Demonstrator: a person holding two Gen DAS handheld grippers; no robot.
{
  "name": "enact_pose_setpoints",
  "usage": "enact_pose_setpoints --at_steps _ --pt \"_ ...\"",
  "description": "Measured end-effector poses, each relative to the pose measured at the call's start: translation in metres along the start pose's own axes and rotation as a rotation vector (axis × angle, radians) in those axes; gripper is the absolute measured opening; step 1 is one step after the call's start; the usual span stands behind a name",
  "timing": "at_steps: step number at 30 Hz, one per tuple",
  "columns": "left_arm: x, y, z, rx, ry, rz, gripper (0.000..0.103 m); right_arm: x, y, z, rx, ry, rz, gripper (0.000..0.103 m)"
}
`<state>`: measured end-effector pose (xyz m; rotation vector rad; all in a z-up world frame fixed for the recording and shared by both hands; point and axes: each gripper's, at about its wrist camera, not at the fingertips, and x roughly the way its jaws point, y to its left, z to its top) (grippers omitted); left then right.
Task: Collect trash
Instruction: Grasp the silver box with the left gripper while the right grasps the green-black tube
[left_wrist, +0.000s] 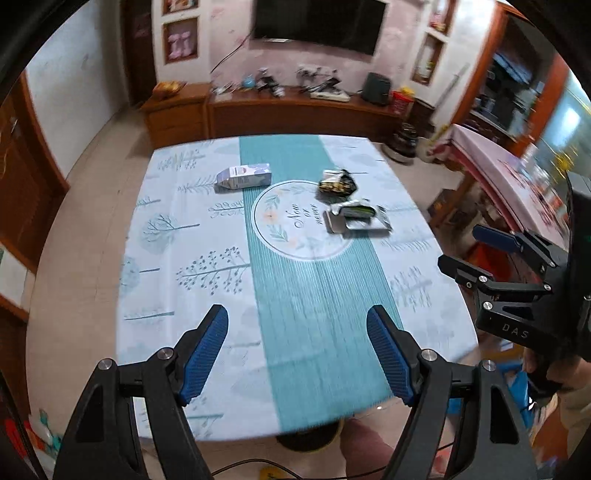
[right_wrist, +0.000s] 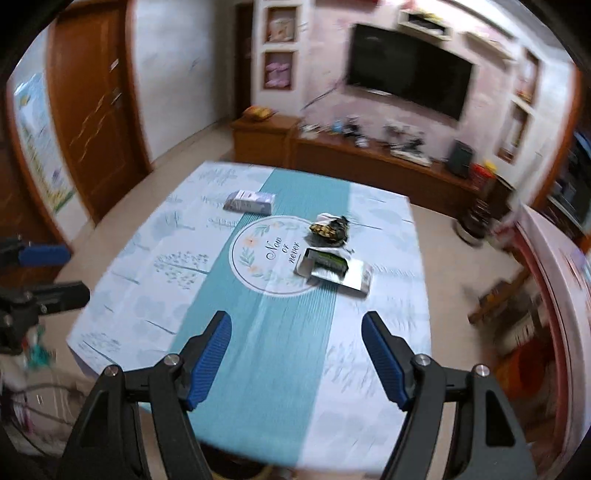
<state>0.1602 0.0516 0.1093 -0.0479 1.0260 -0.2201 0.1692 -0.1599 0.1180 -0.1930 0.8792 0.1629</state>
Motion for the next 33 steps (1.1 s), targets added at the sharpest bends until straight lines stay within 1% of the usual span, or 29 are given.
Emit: enact_pose_setpoints --at_steps 3,5,6,8,9,11,17,20,22,23,24,26,29,33 --pt "0.039 -0.009 0.020 -0.069 0.053 0.031 0.076 0.041 -0.024 0.024 -0.112 0.013 0.066 0.073" --pt "0.062 -0.016 0.030 -0.112 0.087 0.041 0.076 0.070 -0.039 0.038 -0.170 0.048 0.112 0.073" --pt "0.074 -0.021 0.035 -0.136 0.102 0.049 0.076 0.090 -0.049 0.047 -0.205 0.072 0.149 0.073" --pt "0.097 -0.027 0.042 -0.182 0.130 0.071 0.076 0.113 -0.058 0.054 -0.263 0.096 0.180 0.073" --pt "0.104 -0.029 0.043 -0.202 0.142 0.078 0.076 0.132 -0.063 0.061 -0.311 0.119 0.198 0.073" --pt "0.122 -0.031 0.046 -0.247 0.172 0.093 0.076 0.158 -0.068 0.067 -0.378 0.148 0.231 0.073" --pt "0.153 -0.030 0.047 -0.311 0.240 0.154 0.076 0.229 -0.075 0.079 -0.516 0.248 0.367 0.073" --pt "0.162 -0.030 0.047 -0.335 0.262 0.167 0.076 0.253 -0.071 0.076 -0.568 0.292 0.401 0.073" --pt "0.169 -0.030 0.047 -0.351 0.275 0.170 0.076 0.264 -0.071 0.074 -0.585 0.315 0.433 0.068" --pt "0.171 -0.030 0.047 -0.354 0.279 0.171 0.076 0.270 -0.071 0.073 -0.592 0.328 0.447 0.061" --pt "0.174 -0.031 0.048 -0.357 0.284 0.171 0.076 0.275 -0.071 0.072 -0.595 0.347 0.464 0.052" --pt "0.178 -0.033 0.050 -0.353 0.290 0.172 0.076 0.285 -0.076 0.072 -0.561 0.392 0.533 0.041" --pt "0.182 -0.038 0.054 -0.341 0.291 0.167 0.076 0.290 -0.089 0.077 -0.452 0.409 0.606 0.034" --pt "0.186 -0.044 0.057 -0.330 0.294 0.158 0.076 0.294 -0.103 0.075 -0.282 0.433 0.647 0.028"
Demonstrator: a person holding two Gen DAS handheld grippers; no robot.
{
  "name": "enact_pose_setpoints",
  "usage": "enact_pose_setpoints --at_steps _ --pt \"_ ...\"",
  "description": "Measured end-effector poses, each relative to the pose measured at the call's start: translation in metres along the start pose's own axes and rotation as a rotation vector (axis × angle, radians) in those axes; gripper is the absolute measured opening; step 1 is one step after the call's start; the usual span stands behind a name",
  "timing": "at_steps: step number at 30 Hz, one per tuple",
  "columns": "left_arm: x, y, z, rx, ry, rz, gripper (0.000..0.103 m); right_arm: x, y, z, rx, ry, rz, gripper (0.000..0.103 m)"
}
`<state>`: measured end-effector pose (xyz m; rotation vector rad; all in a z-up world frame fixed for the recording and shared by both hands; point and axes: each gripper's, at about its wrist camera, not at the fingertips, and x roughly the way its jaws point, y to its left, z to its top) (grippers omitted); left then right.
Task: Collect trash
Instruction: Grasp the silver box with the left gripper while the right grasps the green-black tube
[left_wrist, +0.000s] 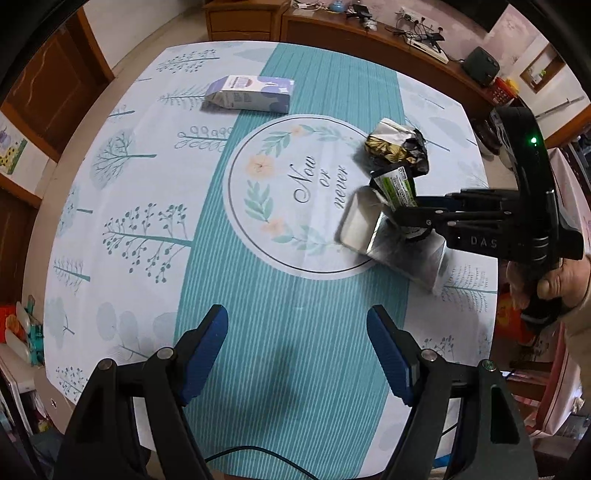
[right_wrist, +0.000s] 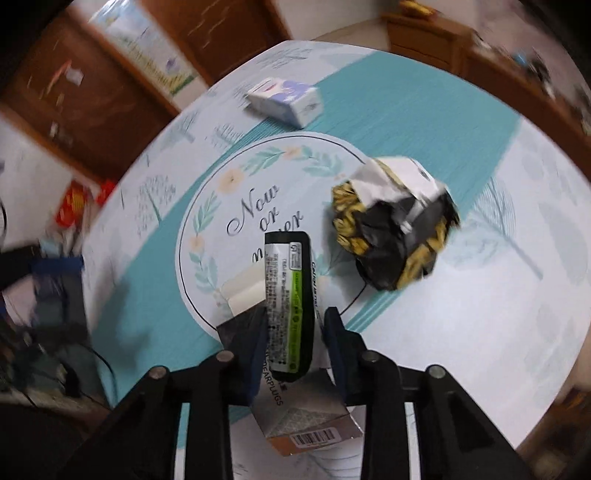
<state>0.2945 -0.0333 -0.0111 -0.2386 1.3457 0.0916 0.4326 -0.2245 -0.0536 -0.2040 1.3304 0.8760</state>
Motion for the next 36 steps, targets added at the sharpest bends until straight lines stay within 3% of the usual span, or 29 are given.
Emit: enact_pose_setpoints --at_steps 5,13,23,29,36 --pt "0.009 -0.011 0.003 0.009 0.026 -0.023 0.076 -0.005 -0.011 -0.019 0.215 -0.083 0.078 0.024" --pt "0.028 -0.038 0.018 -0.051 0.078 -0.105 0.076 -0.025 -0.018 -0.039 0.344 -0.202 0.011 0.024" --pt "0.062 -0.059 0.035 -0.344 0.139 -0.112 0.076 -0.047 -0.036 -0.053 0.314 -0.265 -0.190 0.023" --pt "0.085 -0.062 0.033 -0.541 0.192 -0.099 0.076 -0.052 -0.046 -0.062 0.301 -0.273 -0.226 0.023" --pt "0.102 -0.080 0.034 -0.612 0.182 -0.027 0.076 -0.054 -0.056 -0.071 0.306 -0.272 -0.232 0.023"
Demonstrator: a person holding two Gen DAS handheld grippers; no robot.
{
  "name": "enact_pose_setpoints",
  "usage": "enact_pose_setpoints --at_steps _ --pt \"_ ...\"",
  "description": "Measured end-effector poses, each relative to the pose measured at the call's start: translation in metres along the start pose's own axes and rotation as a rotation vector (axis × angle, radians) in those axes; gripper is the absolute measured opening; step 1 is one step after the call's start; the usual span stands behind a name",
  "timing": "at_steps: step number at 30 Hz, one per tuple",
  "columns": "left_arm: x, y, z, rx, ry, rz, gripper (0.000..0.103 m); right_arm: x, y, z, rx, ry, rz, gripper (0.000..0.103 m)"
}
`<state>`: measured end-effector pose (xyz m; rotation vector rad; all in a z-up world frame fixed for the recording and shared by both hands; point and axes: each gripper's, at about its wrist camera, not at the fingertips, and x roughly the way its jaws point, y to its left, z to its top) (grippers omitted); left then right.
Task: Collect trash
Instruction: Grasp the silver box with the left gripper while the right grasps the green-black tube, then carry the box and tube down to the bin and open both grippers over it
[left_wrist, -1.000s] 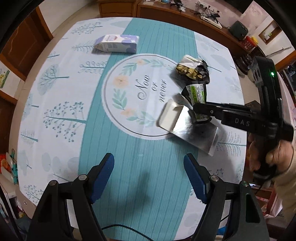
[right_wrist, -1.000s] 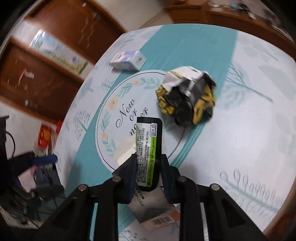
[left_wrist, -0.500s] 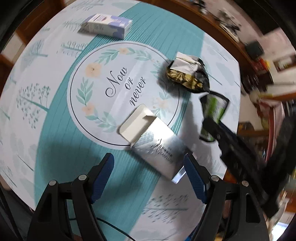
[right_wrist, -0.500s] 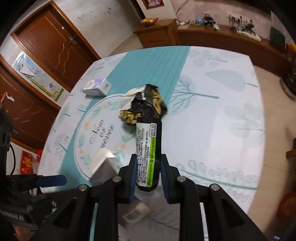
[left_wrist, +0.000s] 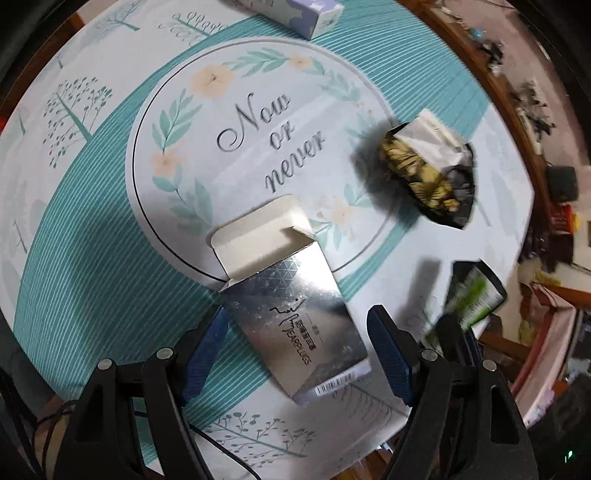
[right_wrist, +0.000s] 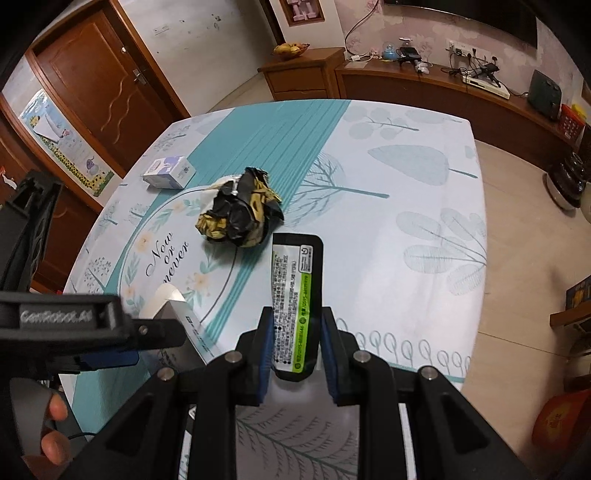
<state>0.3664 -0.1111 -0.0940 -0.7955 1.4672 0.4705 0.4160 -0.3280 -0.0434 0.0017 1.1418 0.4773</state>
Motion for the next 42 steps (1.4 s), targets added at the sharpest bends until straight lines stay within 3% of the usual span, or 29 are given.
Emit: enact_pose_setpoints --at_steps 4,10,24,29,37,40,42 --pt "0.015 -0.002 -0.004 -0.032 0.008 0.038 0.076 -0.001 -0.002 -0.004 0.005 0.004 0.004 0.023" --pt "0.021 -0.007 -0.016 0.015 0.029 0.072 0.076 -0.004 0.006 -0.013 -0.004 0.009 0.016 0.023" --pt "0.016 -0.003 -0.053 0.280 0.034 0.080 0.070 -0.014 0.048 -0.057 0.032 0.029 0.047 0.024" --pt "0.008 0.019 -0.064 0.337 0.057 0.049 0.070 -0.025 0.069 -0.078 0.065 0.016 0.051 0.024" --pt "-0.049 0.071 -0.082 0.535 0.018 -0.023 0.070 -0.054 0.121 -0.117 0.146 -0.028 0.023 0.023" --pt "-0.067 0.106 -0.078 0.607 0.012 -0.059 0.070 -0.068 0.155 -0.136 0.184 -0.066 -0.002 0.023" --pt "-0.083 0.141 -0.054 0.660 0.006 -0.075 0.070 -0.077 0.181 -0.151 0.217 -0.096 -0.023 0.023"
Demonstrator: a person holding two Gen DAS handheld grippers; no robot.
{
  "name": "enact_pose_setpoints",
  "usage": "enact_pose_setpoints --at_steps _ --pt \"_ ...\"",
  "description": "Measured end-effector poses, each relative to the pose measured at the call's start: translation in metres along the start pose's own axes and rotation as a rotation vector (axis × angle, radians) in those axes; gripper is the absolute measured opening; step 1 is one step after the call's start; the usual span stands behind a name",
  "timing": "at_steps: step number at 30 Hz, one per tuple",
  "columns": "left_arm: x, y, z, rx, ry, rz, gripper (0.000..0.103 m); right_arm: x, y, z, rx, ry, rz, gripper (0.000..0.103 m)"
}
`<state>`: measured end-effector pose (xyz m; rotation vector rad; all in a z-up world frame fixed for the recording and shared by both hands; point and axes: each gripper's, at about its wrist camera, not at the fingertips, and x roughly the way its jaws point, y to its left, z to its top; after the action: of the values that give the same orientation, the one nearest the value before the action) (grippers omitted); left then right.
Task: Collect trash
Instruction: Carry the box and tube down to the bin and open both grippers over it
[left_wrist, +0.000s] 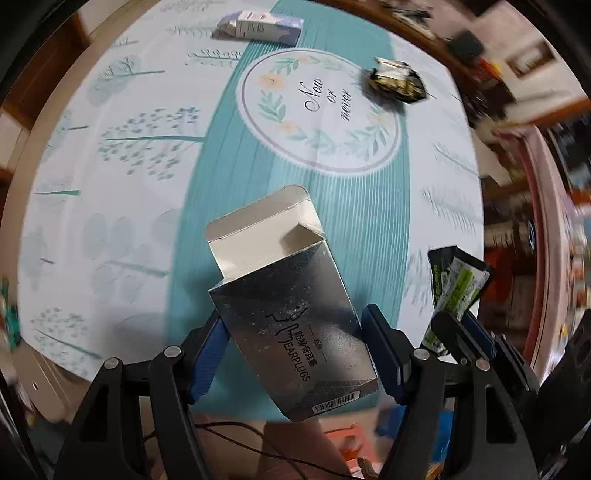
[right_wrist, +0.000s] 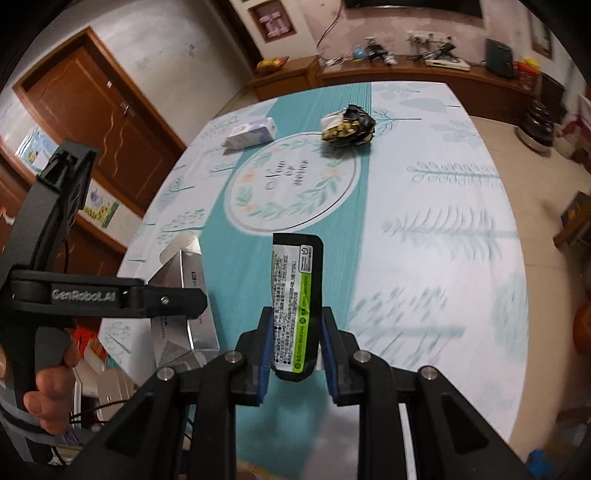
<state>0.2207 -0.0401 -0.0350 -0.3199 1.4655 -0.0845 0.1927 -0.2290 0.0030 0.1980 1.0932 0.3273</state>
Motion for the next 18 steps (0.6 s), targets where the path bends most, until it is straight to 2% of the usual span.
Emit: enact_pose_setpoints --at_steps 8,12,18 --pt "-0.057 0.074 -0.088 0.247 -0.034 -0.018 0.070 -0.029 0.082 -0.085 0.143 -0.096 -0.043 0.023" --pt "-0.065 0.089 -0.120 0.341 -0.028 -0.008 0.070 -0.029 0.113 -0.130 0.191 -0.068 -0.058 0.023" --pt "-0.057 0.099 -0.163 0.464 -0.032 0.006 0.070 -0.020 0.129 -0.184 0.237 0.018 -0.072 0.024"
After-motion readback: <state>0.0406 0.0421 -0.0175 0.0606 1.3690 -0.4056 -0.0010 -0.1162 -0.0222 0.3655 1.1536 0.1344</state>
